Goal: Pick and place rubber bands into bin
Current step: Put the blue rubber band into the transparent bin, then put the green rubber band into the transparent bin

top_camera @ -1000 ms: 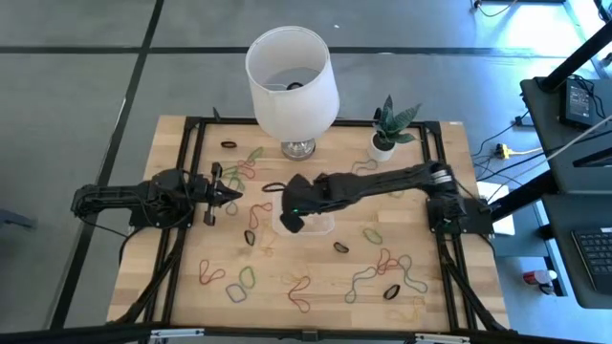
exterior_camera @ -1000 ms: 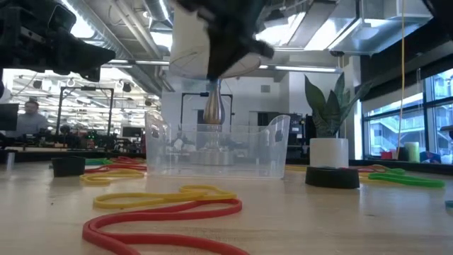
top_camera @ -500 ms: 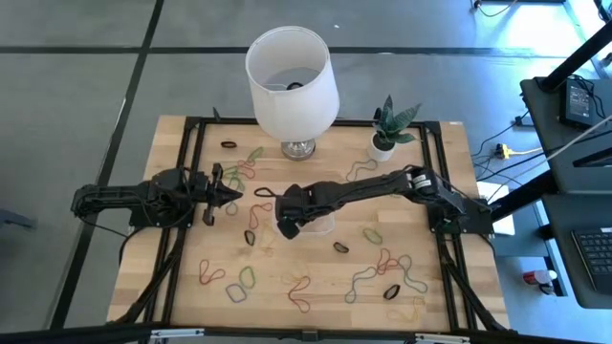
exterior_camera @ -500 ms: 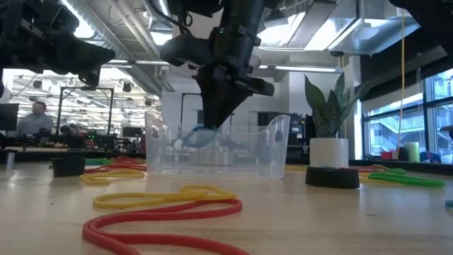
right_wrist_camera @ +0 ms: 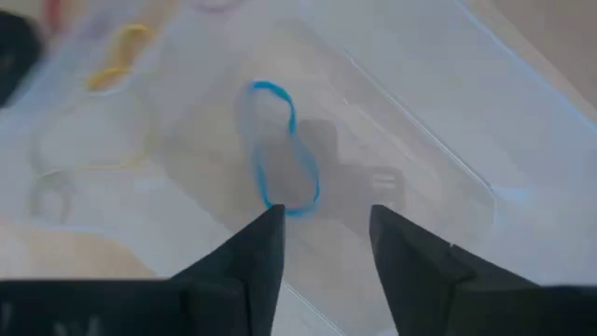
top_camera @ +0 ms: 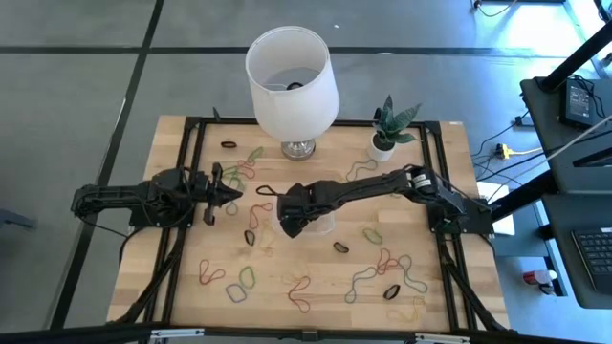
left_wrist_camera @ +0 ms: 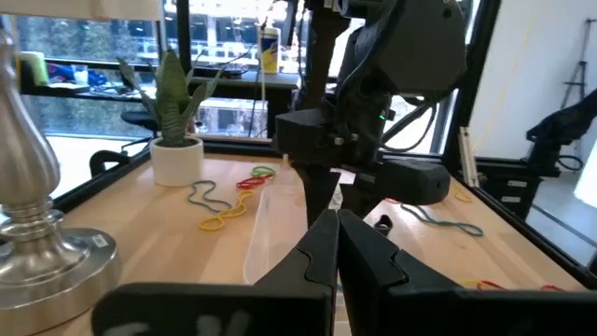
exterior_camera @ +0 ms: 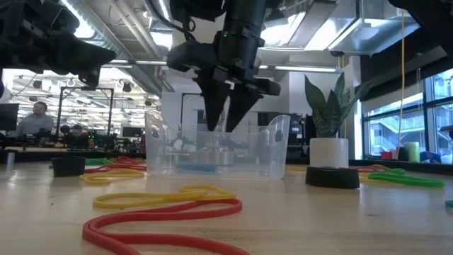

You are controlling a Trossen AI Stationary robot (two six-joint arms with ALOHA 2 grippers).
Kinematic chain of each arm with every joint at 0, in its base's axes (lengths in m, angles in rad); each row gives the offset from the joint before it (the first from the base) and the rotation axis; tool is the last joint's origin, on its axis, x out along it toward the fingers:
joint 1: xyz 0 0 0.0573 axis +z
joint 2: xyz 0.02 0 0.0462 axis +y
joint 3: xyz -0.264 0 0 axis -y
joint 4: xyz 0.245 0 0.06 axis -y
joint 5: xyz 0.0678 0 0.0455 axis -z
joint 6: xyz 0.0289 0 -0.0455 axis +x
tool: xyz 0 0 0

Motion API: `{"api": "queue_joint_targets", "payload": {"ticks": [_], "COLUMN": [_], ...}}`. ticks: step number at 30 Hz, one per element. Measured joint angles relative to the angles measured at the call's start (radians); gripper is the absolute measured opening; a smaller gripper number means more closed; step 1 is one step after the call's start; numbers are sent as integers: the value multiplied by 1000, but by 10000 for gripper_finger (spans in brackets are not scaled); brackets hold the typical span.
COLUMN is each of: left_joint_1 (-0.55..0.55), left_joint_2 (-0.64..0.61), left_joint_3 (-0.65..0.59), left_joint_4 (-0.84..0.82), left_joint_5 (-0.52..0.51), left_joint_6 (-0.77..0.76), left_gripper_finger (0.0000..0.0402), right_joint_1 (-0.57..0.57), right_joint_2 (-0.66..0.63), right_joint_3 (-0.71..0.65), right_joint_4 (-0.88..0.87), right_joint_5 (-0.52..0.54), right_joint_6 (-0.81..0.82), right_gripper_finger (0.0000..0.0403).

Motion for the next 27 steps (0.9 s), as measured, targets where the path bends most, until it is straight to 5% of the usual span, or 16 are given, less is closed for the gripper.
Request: {"api": "queue_joint_targets", "payload": {"ticks": [8, 17, 27], "left_joint_1": [0, 0, -69], "left_joint_2": [0, 100, 449], "left_joint_3": [0, 131, 386], "left_joint_4": [0, -160, -389], "left_joint_5": [-67, -97, -173], "left_joint_6": [0, 60, 49], "left_gripper_finger": [4, 40, 72], "right_joint_1": [-1, 78, 220], "right_joint_2": [-38, -275, -699], "right_joint_3": [0, -62, -539], "right_joint_4": [49, -48, 38], "right_joint_5": [-38, 222, 328], "right_joint_6": [-57, -147, 34], "right_gripper_finger": [165, 134, 56]}}
